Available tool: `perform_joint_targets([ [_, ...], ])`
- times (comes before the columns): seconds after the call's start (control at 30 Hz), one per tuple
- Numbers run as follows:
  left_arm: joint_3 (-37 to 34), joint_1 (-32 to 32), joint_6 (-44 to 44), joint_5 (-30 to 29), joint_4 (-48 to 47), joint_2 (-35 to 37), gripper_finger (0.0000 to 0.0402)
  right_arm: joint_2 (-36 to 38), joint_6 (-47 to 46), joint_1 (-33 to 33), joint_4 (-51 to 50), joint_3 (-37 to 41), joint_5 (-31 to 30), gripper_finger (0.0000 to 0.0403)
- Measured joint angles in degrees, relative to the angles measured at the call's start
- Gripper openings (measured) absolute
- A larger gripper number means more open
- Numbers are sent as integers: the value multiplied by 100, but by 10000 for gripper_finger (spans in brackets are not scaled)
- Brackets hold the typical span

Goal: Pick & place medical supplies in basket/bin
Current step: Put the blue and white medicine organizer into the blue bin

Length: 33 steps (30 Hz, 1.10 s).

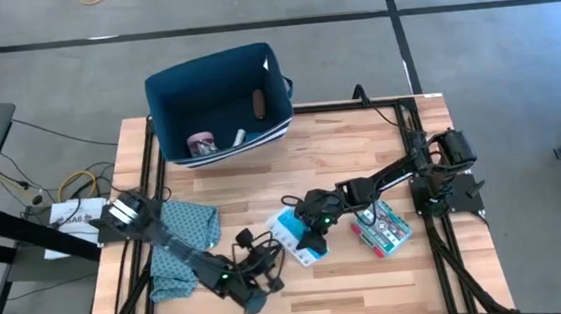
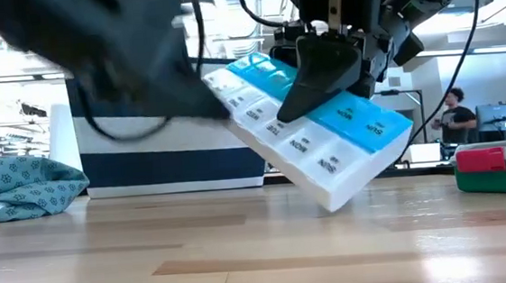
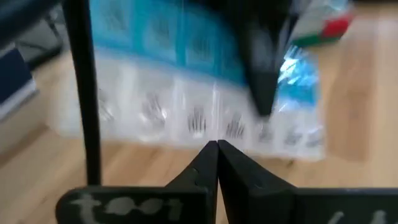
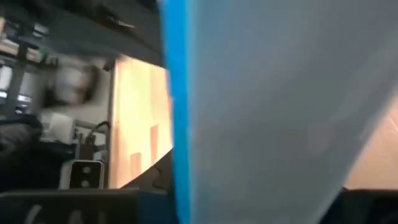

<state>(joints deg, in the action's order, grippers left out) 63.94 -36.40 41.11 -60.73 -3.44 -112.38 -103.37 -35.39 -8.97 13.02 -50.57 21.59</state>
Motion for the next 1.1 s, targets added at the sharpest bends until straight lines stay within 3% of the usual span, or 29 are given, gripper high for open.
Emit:
perform_joint_targets([
  [0.23,1,-372,117,-556,-1358,1271,0,321,237,42,399,7,-299,147],
  [0.33,3,-481,39,-952,-1840,1894,0,769,676,119,812,9,-654,159],
  [0.47,1,-516,-384,-1366,-2102,2597,0,1613,1645,447,999,-186,-1071,140],
  [0.67,1,-469,-1210,-1866,-2109,3373,0,2304,3402,1283,1063,-1424,-2660,135],
  [0.77,1,-457,-1650,-2129,-2107,3679,0,2046,4033,1752,899,-2245,-3217,148],
  [0.87,1,-431,-2117,-2412,-2108,3955,0,1525,4237,2204,289,-3094,-3222,148],
  [1.1,-4,-431,-2757,-2568,-2111,4483,0,-431,4227,2943,-1084,-4706,-3186,133],
])
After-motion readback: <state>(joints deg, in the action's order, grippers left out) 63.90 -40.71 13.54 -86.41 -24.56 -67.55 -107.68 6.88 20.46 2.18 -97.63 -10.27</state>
